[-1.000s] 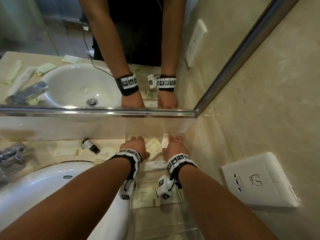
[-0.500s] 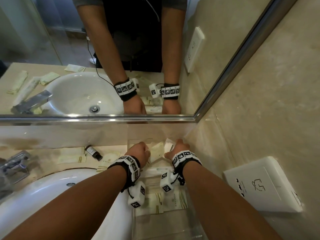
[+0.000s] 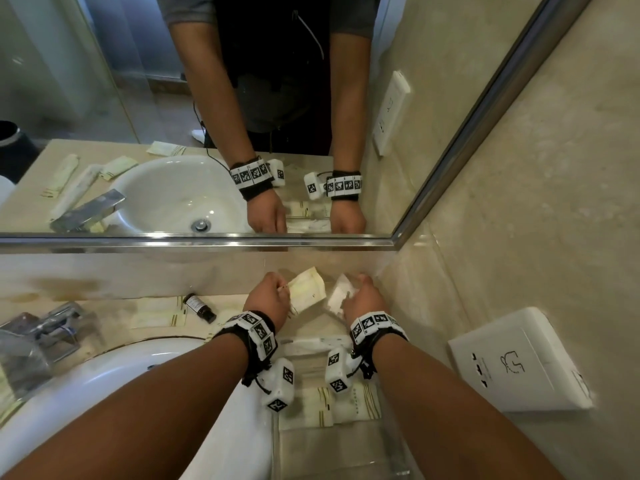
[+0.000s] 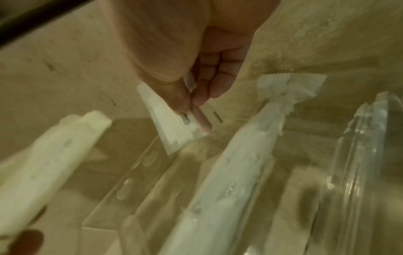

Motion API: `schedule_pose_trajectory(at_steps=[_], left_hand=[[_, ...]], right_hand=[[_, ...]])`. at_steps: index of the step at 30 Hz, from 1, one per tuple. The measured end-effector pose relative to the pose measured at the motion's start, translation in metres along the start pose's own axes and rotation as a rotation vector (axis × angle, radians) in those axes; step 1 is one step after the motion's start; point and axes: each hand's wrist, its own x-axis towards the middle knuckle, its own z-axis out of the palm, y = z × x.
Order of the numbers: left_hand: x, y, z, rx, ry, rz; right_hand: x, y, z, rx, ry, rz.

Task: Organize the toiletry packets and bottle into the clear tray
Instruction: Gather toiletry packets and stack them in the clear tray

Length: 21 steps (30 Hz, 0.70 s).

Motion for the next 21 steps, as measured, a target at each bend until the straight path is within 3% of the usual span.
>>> schedule_pose_trajectory(at_steps=[2,8,17,21], left_hand=[[-0.003,-0.004,-0.005,-0.026,0.027,-0.028],[-0.019,0.001,-0.016,-0.106,0.087,-0.078],[-0.058,0.004,-0.024,-0.14,0.075,-0.056],[-0.075,-0.008,-0.027,-0.139,0.038,-0.066]], right_hand=[[-0.006,0.0,0.0,0.128,-0.021,-0.06],[-0.061,0.01,-0.002,0.532,0.144,-0.082],[-0.14,0.067,0.019,0.677,-0.099,0.028],[-0.162,0.087,0.043,0.578,-0.179,0.139]])
